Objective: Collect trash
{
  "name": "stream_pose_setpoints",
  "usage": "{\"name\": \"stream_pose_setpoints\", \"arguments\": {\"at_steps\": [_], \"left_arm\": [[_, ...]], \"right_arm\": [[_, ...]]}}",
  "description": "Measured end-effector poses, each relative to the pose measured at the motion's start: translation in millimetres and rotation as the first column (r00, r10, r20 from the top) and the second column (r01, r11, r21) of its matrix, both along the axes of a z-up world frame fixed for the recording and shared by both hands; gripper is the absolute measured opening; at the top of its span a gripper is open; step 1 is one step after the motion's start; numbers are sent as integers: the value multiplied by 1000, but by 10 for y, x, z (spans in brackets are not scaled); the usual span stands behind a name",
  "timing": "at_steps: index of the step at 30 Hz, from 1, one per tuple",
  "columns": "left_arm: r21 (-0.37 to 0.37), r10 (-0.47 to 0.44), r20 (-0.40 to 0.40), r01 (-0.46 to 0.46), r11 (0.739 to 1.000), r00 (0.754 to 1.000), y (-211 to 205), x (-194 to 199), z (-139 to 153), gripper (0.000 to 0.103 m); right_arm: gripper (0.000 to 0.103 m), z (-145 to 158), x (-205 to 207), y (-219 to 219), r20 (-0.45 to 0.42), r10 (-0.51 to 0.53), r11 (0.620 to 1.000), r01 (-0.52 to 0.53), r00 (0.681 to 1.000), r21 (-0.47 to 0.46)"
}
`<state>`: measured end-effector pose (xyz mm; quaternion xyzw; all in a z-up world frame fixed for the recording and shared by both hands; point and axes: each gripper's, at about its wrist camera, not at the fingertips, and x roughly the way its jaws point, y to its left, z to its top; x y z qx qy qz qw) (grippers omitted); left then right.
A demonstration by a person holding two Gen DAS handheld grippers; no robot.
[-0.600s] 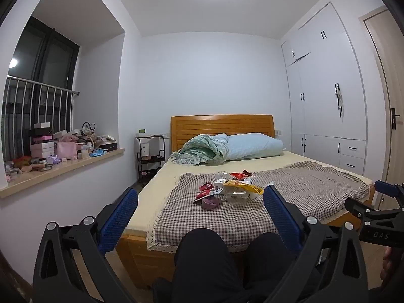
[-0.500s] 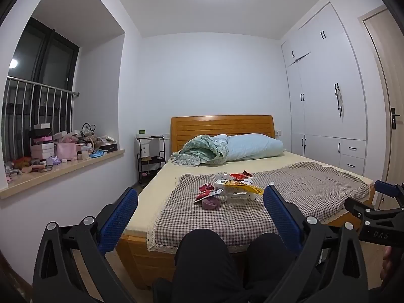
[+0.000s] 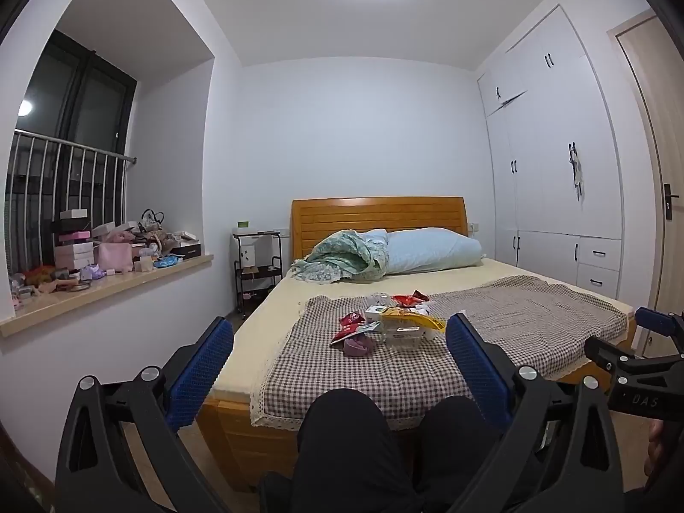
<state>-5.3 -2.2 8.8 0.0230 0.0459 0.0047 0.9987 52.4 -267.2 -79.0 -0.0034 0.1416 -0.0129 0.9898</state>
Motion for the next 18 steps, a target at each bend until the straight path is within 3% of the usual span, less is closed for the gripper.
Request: {"name": "stream_pose_setpoints", "arguments": {"at_steps": [18], "left_arm": [[-4, 4, -3, -4, 1000, 1000, 20, 25, -58, 96]], "right_arm": [[97, 14, 7, -16, -13, 12, 1000, -12, 1000, 13]]}}
